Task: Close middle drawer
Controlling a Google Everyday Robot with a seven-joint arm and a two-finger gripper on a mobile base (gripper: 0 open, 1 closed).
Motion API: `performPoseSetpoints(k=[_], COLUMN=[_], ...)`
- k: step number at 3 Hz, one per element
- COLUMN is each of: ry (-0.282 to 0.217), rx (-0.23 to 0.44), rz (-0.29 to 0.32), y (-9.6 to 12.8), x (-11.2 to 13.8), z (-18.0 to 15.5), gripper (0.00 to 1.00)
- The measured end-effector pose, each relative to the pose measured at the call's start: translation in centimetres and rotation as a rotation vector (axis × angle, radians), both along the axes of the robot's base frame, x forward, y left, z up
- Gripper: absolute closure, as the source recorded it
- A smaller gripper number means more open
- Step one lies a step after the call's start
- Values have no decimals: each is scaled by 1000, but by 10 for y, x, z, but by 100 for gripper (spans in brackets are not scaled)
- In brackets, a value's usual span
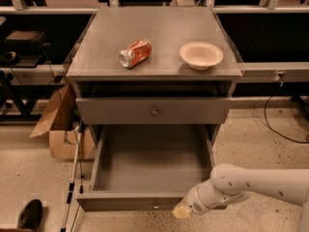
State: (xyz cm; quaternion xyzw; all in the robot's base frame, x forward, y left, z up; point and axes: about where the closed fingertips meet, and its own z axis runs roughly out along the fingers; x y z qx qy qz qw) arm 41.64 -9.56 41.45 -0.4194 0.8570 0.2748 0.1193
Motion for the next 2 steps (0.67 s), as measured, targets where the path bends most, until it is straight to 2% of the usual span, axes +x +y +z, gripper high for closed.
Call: performPoseSetpoints(k=[1,2], ry=[24,89], rx=[8,9], rz=[-30,-62], y=[8,9], x=[-8,-8], z=[-5,-21], gripper=[100,100])
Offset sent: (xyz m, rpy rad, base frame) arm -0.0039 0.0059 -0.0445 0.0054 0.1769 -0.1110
